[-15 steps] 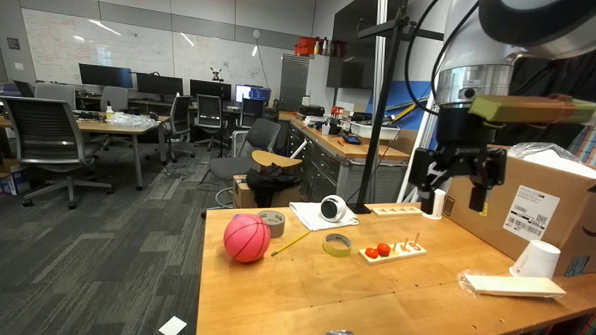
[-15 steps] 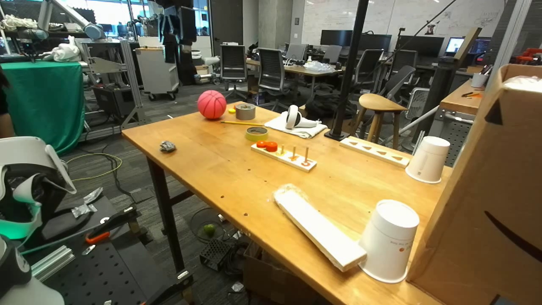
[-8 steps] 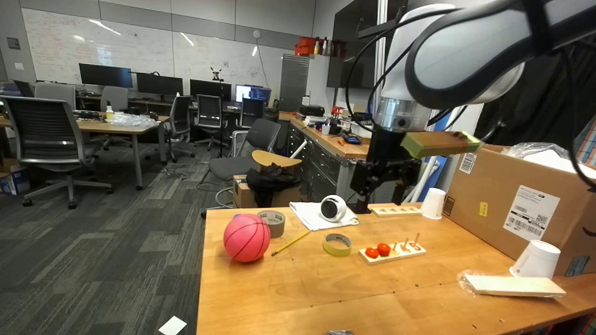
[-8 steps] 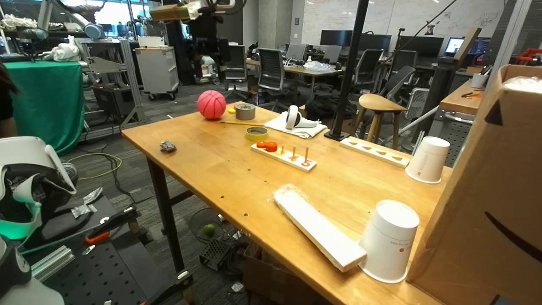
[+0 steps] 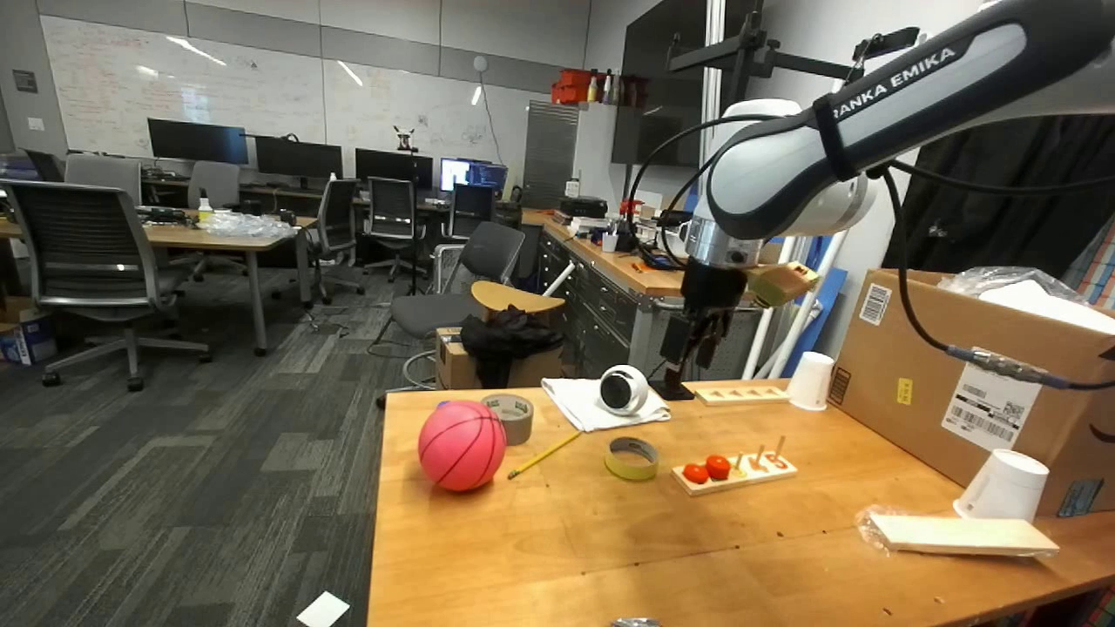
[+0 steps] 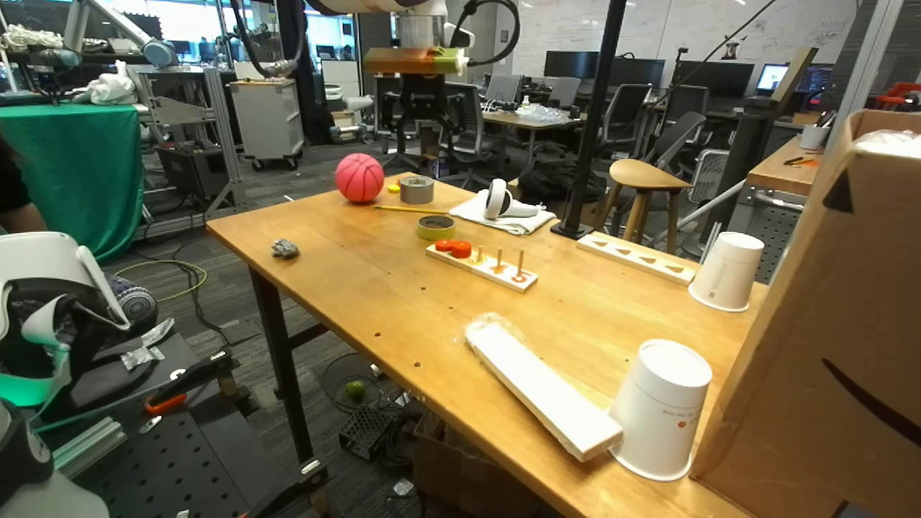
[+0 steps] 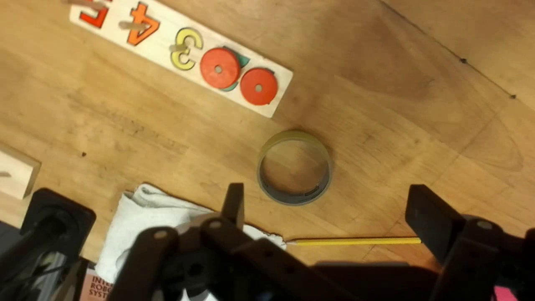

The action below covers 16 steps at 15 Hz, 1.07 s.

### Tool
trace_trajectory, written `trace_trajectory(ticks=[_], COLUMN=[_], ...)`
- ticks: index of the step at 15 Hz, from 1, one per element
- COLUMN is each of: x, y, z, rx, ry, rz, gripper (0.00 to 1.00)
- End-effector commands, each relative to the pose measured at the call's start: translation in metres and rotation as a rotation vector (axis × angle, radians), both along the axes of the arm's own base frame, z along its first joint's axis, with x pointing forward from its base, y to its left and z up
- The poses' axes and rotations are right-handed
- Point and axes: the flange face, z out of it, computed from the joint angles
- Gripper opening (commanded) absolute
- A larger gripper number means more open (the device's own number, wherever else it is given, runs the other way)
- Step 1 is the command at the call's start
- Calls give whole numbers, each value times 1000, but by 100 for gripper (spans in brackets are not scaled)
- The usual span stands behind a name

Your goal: Move one right block to the first right position, then the left block, then the remaining block to the first right position

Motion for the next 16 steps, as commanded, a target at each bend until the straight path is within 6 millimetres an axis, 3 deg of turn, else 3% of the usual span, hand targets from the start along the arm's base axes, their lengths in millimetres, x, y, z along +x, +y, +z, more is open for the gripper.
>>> trace_trajectory(ticks=[1, 4, 9, 13, 14, 16], x=[31, 38, 35, 27, 22, 21], y=[-22, -29, -17, -25, -20, -22], z=[10, 3, -27, -42, -48, -52], rx=[8, 18, 38, 28, 21, 22], ry=[-4, -14, 55, 171, 139, 153], rz=[201, 362, 627, 829, 743, 751], gripper=[100, 100, 100, 100, 100, 100])
